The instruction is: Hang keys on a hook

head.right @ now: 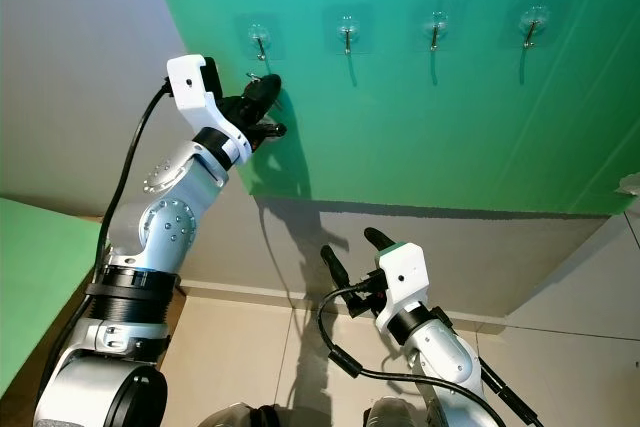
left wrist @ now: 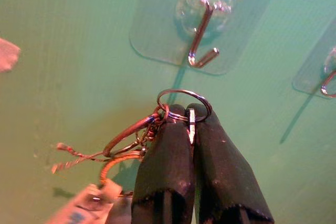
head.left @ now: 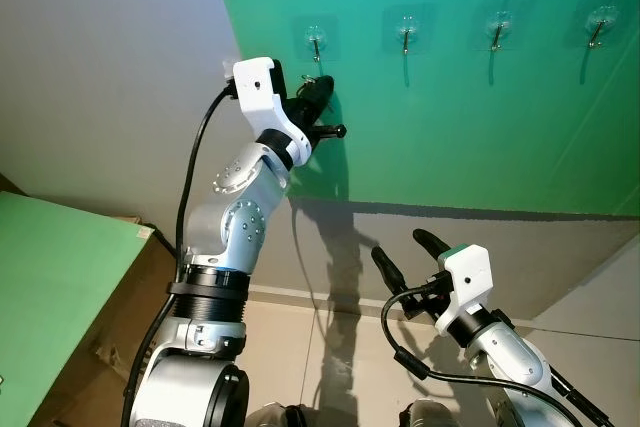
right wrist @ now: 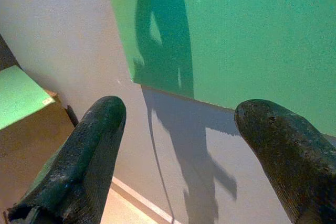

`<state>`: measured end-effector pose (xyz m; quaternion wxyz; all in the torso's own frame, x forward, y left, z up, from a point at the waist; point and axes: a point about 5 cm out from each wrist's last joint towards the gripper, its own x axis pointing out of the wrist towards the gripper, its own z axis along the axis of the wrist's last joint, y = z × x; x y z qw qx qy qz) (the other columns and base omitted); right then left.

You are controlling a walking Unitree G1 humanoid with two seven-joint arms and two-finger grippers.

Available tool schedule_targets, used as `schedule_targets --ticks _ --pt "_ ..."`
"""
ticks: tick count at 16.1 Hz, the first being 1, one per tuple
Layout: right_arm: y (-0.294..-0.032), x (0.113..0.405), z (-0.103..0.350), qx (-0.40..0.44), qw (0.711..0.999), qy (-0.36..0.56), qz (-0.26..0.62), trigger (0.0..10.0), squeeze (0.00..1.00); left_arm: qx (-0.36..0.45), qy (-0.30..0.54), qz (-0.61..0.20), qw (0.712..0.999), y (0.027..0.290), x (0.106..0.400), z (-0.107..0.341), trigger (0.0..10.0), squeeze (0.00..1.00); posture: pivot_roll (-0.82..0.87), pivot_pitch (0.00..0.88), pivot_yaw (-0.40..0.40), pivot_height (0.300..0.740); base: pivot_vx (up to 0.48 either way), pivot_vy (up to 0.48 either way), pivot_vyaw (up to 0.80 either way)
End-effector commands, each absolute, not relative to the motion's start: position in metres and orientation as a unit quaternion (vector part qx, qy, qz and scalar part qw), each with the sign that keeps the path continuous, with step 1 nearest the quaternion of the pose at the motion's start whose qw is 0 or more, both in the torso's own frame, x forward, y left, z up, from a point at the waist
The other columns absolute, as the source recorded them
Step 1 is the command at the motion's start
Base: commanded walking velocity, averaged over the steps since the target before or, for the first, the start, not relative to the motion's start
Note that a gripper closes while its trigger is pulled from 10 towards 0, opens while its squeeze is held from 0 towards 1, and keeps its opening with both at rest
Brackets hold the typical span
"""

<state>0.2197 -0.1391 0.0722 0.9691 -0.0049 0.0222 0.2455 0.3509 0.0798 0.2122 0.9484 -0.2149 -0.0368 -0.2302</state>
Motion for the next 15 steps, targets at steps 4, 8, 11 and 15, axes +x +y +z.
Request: schedule_targets --ticks 4,8,11,15 --pt "-0.135 0.221 0.073 0.002 0.967 0.02 0.253 10.0 0.0 -0.169 -0.048 -0.228 0.958 0.081 0.361 0.222 0.0 0.0 -0.28 0.066 0.143 0.74 0.0 0.0 0.0" --pt "-0.134 0.221 0.073 0.004 0.968 0.018 0.249 10.0 0.0 -0.15 -0.043 -0.231 0.96 0.077 0.365 0.222 0.0 0.0 -0.28 0.069 0.15 0.74 0.0 0.0 0.0" --pt "-0.133 0.222 0.074 0.005 0.969 0.017 0.248 10.0 0.0 -0.138 -0.043 -0.228 0.963 0.077 0.37 0.222 0.0 0.0 -0.28 0.068 0.151 0.74 0.0 0.0 0.0" --pt "-0.133 0.223 0.075 0.004 0.968 0.016 0.249 10.0 0.0 -0.121 -0.05 -0.227 0.965 0.078 0.375 0.227 0.0 0.0 -0.28 0.07 0.147 0.74 0.0 0.0 0.0"
